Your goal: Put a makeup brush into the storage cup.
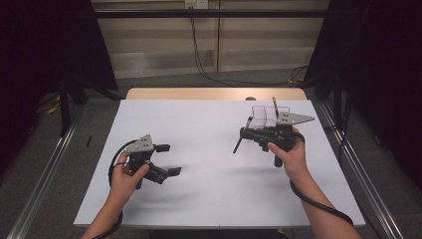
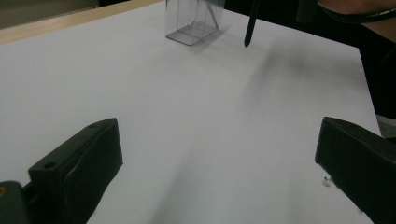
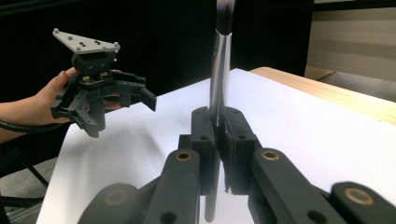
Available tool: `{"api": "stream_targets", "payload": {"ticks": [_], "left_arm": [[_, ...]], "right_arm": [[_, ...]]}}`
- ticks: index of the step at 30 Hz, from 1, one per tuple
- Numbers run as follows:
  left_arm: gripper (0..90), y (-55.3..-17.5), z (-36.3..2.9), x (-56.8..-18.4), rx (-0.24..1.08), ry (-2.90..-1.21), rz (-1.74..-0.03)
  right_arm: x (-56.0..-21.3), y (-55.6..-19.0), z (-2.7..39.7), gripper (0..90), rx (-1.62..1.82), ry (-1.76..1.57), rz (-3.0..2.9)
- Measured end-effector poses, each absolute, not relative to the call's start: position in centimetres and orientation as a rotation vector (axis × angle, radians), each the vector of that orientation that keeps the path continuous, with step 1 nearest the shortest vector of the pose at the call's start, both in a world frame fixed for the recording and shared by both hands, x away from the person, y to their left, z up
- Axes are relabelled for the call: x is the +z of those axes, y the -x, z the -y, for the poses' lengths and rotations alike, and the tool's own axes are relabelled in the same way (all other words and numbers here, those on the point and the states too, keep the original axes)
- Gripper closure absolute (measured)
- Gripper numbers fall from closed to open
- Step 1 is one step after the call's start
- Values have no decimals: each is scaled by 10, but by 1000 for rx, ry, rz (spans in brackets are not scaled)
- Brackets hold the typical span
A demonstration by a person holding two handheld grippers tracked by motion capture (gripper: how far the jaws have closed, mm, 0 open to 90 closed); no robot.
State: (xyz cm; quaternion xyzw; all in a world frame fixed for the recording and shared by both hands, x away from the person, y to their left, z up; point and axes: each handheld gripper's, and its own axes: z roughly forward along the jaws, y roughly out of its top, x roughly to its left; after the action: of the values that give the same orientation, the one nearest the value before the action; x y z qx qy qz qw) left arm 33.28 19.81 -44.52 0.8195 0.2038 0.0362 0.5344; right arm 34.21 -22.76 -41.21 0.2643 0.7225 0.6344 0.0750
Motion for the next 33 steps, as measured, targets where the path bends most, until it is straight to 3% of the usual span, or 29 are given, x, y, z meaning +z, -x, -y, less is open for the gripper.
{"api": "stream_targets", "payload": {"ticks": [33], "left_arm": [[6,-318,-229,-451,131,-1936,-548]], "right_arm": [[-396,-364,259,846,1823,-861,-2076]]}}
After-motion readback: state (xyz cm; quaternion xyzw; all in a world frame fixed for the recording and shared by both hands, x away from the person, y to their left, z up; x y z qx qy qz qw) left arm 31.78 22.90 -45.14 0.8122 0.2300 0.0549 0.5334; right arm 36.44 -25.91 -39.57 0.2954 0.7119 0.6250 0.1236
